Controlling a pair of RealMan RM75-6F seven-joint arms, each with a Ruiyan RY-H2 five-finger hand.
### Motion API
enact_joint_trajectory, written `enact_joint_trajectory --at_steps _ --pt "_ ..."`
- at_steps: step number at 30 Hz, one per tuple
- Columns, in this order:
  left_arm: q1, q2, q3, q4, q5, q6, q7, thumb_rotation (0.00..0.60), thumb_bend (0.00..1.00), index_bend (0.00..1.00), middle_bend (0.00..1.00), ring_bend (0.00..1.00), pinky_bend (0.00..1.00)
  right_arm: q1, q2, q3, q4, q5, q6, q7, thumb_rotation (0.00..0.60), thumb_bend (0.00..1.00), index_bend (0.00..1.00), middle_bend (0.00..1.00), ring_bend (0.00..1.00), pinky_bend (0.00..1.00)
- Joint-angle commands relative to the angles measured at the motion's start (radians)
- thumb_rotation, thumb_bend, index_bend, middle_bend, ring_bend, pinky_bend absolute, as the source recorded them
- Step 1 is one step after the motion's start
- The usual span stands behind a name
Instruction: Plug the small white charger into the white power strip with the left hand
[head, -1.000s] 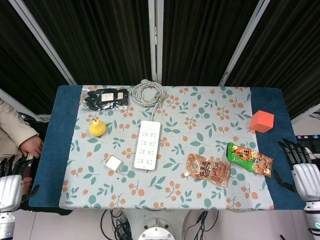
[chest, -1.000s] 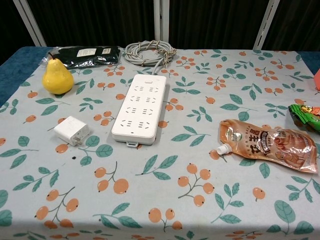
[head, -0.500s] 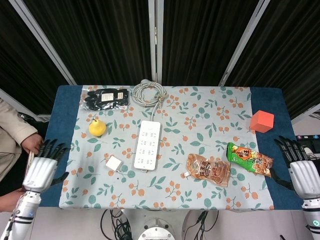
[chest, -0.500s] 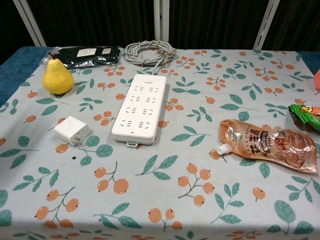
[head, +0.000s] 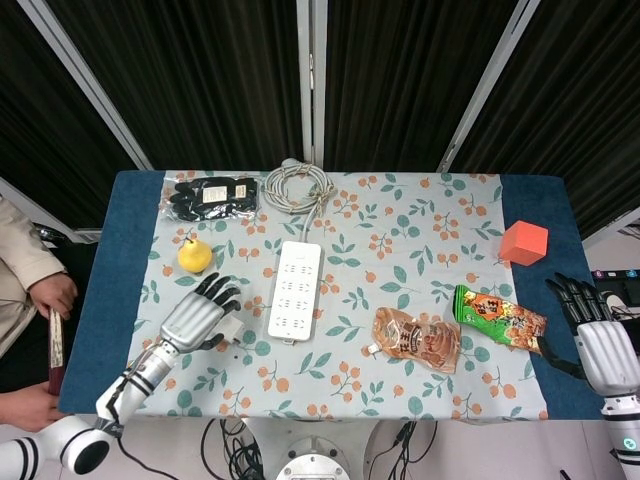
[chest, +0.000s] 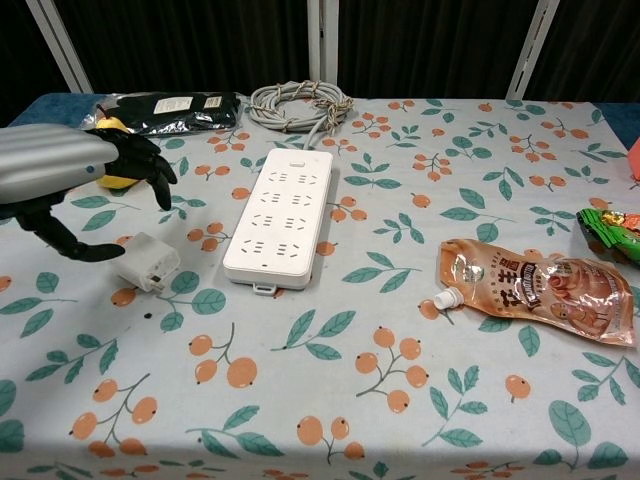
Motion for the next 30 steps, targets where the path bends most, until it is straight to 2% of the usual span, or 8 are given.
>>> enact_joint_trajectory --at_steps 1,6,12,30 --pt "-0.022 -0.028 -0.007 -0.007 -0.081 -0.019 0.079 0.6 0.28 0.32 0.11 0.0 0.0 -0.002 -0.001 -0.001 0.006 0.003 0.0 0.006 0.6 0.3 0.0 0.0 0.0 0.0" --pt "-0.008 -0.025 0.017 -0.023 -0.129 0.01 0.111 0.6 0.28 0.34 0.11 0.0 0.0 -0.002 -0.005 -0.002 0.015 0.006 -0.002 0.014 0.6 0.3 0.0 0.0 0.0 0.0" --pt "-0.001 -0.031 0.049 -0.027 -0.129 0.031 0.104 0.6 0.27 0.34 0.11 0.0 0.0 0.001 -0.009 -0.003 0.016 0.007 -0.006 0.011 0.6 0.3 0.0 0.0 0.0 0.0" --pt "-0.032 -0.063 0.073 0.022 -0.168 0.016 0.087 0.6 0.27 0.35 0.11 0.0 0.0 -0.008 -0.004 -0.004 0.003 0.011 0.004 -0.004 0.6 0.3 0.0 0.0 0.0 0.0"
